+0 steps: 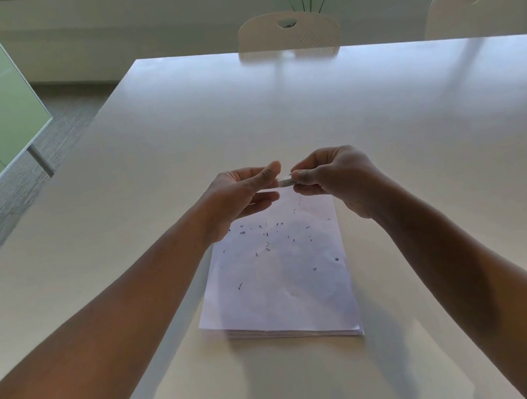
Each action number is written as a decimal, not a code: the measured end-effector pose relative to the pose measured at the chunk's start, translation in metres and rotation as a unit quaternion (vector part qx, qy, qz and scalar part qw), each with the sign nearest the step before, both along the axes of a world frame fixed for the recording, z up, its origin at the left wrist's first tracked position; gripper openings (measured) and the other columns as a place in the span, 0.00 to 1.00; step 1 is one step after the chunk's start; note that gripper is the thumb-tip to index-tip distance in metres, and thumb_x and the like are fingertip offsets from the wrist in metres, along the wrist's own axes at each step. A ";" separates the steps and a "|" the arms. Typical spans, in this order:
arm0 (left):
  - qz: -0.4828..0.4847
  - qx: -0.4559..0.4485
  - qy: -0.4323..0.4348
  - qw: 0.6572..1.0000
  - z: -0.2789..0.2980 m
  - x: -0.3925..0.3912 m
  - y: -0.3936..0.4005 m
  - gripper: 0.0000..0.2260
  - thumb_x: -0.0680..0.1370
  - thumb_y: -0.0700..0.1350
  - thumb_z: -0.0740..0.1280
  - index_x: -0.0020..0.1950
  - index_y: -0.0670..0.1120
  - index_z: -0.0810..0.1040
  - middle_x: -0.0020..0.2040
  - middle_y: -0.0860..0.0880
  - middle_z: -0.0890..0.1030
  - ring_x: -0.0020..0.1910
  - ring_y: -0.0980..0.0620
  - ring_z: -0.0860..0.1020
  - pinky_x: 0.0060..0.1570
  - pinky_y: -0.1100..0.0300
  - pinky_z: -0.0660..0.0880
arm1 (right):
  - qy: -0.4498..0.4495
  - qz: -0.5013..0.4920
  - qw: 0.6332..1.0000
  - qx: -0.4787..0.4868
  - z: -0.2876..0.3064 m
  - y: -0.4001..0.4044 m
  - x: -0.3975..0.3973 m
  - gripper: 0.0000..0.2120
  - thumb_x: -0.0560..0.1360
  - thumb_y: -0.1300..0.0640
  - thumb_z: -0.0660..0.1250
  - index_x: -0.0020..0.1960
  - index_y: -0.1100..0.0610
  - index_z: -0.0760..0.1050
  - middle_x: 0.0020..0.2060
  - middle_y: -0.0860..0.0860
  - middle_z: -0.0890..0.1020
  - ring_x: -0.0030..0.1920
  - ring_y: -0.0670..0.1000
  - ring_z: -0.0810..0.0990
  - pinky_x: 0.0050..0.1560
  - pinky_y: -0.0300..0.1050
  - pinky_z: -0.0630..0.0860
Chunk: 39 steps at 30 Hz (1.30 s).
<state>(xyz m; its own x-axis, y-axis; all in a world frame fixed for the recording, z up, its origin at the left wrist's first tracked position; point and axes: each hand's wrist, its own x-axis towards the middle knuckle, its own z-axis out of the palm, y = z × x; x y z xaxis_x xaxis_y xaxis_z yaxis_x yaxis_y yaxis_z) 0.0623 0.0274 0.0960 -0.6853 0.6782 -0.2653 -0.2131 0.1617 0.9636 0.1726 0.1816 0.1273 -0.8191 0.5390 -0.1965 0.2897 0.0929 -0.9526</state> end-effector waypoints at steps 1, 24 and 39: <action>-0.006 0.005 -0.008 1.000 0.000 0.000 0.001 0.18 0.77 0.54 0.74 0.62 0.45 0.84 0.54 0.47 0.87 0.53 0.52 0.86 0.50 0.64 0.81 | 0.000 0.002 1.000 0.001 -0.001 0.000 0.000 0.02 0.73 0.62 0.75 0.44 0.61 0.83 0.40 0.56 0.86 0.42 0.51 0.87 0.48 0.42 0.83; -0.014 -0.007 0.007 1.000 -0.013 -0.003 0.016 0.09 0.75 0.44 0.77 0.54 0.44 0.86 0.50 0.46 0.88 0.50 0.53 0.86 0.52 0.66 0.81 | -0.014 0.040 0.999 -0.003 -0.016 0.015 -0.002 0.07 0.69 0.64 0.78 0.46 0.62 0.83 0.42 0.58 0.86 0.45 0.53 0.87 0.52 0.46 0.83; -0.097 -0.178 0.459 0.865 -0.056 -0.023 0.048 0.11 0.83 0.53 0.65 0.64 0.59 0.81 0.67 0.53 0.80 0.71 0.53 0.73 0.69 0.52 0.70 | -0.109 0.102 0.966 0.209 -0.045 0.037 -0.007 0.04 0.71 0.57 0.76 0.45 0.51 0.85 0.37 0.45 0.85 0.35 0.40 0.82 0.33 0.29 0.75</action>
<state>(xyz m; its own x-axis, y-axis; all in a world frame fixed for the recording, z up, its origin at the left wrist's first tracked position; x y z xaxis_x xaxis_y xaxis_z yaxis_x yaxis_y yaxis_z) 0.0394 0.0757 0.0404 -0.6001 0.7918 0.1140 0.6800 0.4298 0.5941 0.1658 0.2185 0.0827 -0.8803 0.4403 -0.1765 0.4145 0.5330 -0.7377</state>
